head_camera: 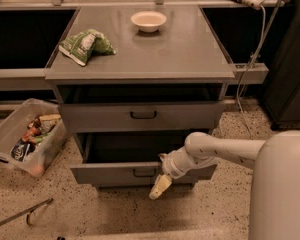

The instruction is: Open middle drawer

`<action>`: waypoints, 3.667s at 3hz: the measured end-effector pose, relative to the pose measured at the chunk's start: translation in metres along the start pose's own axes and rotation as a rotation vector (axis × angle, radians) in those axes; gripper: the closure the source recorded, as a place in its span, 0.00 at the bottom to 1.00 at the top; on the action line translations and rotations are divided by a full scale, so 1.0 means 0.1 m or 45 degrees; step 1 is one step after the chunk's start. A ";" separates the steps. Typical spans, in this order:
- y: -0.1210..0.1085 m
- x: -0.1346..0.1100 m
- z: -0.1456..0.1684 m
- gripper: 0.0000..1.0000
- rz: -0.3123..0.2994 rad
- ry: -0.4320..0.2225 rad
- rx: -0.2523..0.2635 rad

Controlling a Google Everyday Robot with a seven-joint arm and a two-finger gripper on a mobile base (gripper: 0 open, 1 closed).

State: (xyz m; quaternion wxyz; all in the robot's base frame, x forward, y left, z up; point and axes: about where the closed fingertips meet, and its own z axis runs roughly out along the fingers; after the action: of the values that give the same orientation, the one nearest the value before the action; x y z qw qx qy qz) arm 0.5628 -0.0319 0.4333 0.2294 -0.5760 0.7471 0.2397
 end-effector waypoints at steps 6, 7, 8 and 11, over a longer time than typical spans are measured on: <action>0.40 0.06 0.03 0.00 0.058 0.003 -0.113; 0.66 0.11 -0.03 0.00 0.110 0.034 -0.164; 1.14 0.18 -0.14 0.00 0.218 0.046 -0.229; 1.35 0.23 -0.12 0.00 0.247 0.042 -0.262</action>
Offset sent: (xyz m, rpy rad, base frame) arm -0.0263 0.0081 -0.0229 0.0043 0.0780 0.0576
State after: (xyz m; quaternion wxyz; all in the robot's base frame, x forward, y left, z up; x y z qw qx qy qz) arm 0.4256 -0.0269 0.4410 0.1327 -0.5254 0.7744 0.3266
